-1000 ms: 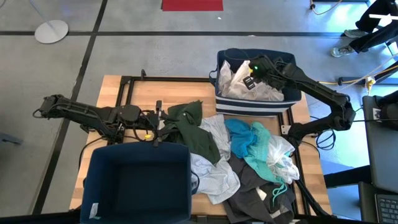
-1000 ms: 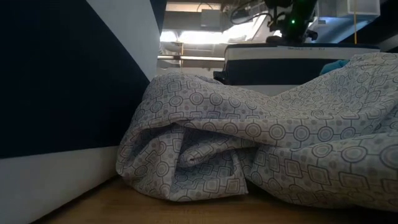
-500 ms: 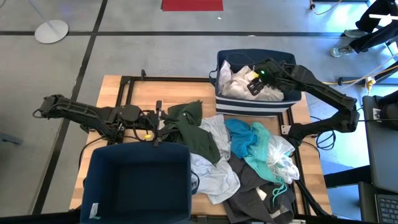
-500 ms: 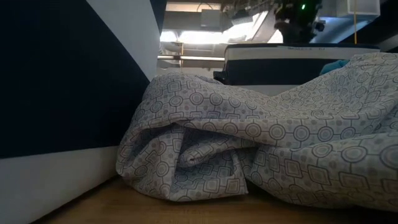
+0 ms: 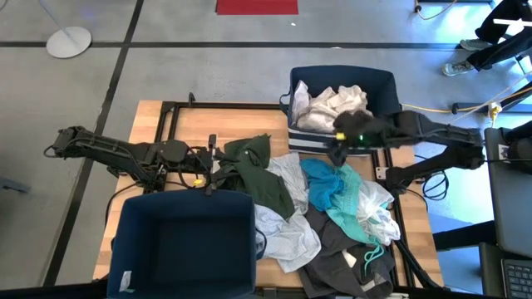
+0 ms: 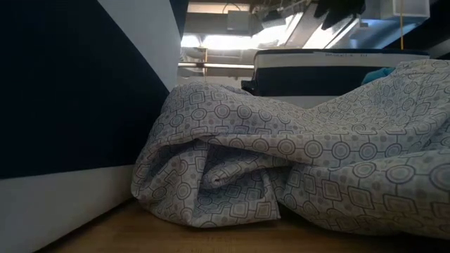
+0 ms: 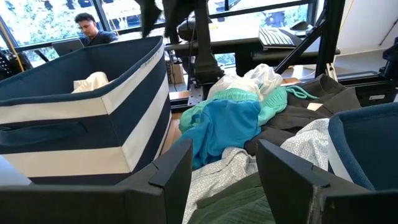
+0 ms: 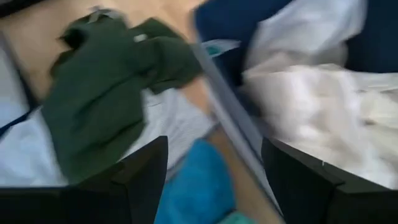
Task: Sort clothes
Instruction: Put the blue shorts into the bottom laundry bin
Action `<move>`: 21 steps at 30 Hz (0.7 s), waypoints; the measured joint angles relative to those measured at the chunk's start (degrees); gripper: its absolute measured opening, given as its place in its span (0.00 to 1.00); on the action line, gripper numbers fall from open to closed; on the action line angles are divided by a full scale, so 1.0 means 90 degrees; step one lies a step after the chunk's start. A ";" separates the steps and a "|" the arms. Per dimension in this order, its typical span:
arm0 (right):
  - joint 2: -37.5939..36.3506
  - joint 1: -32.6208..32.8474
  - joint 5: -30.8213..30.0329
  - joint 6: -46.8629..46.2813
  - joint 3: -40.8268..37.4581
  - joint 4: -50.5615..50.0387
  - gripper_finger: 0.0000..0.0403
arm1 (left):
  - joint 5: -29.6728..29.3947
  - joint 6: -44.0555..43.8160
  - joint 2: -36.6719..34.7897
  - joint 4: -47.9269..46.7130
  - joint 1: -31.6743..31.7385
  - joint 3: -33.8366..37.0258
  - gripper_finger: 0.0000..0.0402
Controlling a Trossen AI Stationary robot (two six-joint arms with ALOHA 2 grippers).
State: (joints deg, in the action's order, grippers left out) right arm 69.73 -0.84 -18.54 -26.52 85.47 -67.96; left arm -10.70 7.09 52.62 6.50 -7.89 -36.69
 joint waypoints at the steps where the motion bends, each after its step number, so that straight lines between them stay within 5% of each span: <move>1: 0.0048 0.0222 -0.0001 -0.0103 0.0000 0.0000 0.64 | -0.0002 0.0002 0.0000 -0.0002 0.0001 0.0000 0.41; 12: 0.0861 0.2138 -0.0033 -0.1087 0.0000 0.0012 0.64 | 0.0000 -0.0027 0.0000 -0.0002 0.0001 0.0000 0.41; 21: 0.2068 0.2508 -0.0665 -0.2386 0.0000 -0.0664 0.64 | 0.0000 -0.0029 0.0000 -0.0002 -0.0001 0.0000 0.41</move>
State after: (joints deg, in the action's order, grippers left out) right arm 88.34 21.74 -24.52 -47.99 85.47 -73.94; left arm -10.70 6.83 52.62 6.48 -7.90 -36.69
